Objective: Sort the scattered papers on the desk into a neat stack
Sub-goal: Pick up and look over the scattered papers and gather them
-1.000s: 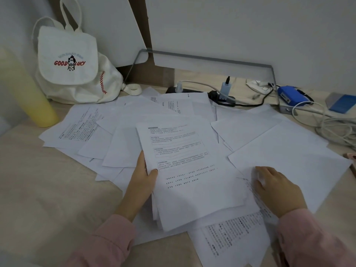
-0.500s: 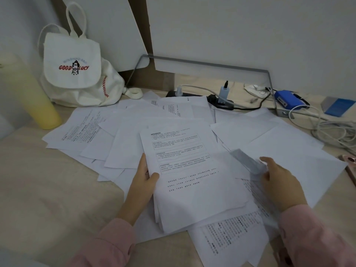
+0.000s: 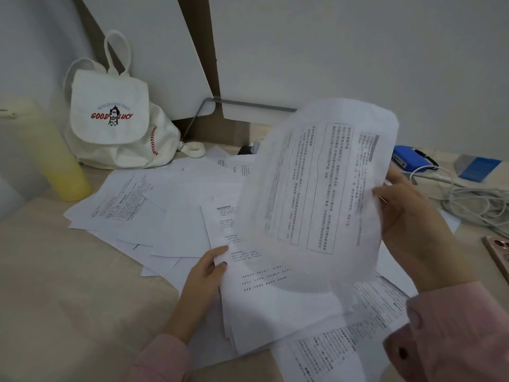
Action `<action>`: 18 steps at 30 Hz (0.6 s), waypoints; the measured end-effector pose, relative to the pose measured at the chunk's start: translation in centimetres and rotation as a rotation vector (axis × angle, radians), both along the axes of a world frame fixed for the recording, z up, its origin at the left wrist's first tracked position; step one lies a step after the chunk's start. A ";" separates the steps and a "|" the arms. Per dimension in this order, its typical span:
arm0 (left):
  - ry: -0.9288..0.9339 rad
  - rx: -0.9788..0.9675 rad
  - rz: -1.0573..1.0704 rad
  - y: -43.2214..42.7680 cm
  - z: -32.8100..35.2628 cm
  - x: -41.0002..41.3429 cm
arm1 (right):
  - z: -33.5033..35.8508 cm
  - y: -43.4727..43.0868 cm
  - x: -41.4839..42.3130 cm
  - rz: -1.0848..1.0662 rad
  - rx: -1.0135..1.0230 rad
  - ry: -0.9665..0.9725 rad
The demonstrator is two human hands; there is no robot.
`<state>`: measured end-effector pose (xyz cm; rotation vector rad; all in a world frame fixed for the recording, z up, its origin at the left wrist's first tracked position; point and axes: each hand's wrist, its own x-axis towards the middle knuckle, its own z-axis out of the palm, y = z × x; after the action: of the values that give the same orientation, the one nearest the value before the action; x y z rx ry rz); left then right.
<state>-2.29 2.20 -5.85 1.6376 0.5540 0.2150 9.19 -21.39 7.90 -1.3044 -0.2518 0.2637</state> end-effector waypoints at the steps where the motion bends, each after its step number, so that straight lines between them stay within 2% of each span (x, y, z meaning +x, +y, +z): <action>1: 0.003 0.020 -0.006 0.0 0.0 0.0 | -0.5 -0.1 0.3 -0.007 -0.021 0.018; 8: 0.018 0.027 0.040 0.1 -0.3 0.3 | -5.2 -0.5 3.0 -0.316 -0.570 0.086; 14: -0.010 -0.235 0.102 0.7 0.0 0.4 | -8.4 -1.4 7.8 -0.403 -1.018 0.044; 18: 0.022 -0.262 0.099 0.6 0.3 0.6 | -8.2 -0.1 10.1 -0.333 -1.239 -0.064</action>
<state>-1.71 2.80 -5.51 1.3614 0.6526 0.1888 19.26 -21.48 -0.32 -2.5475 0.1271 0.0684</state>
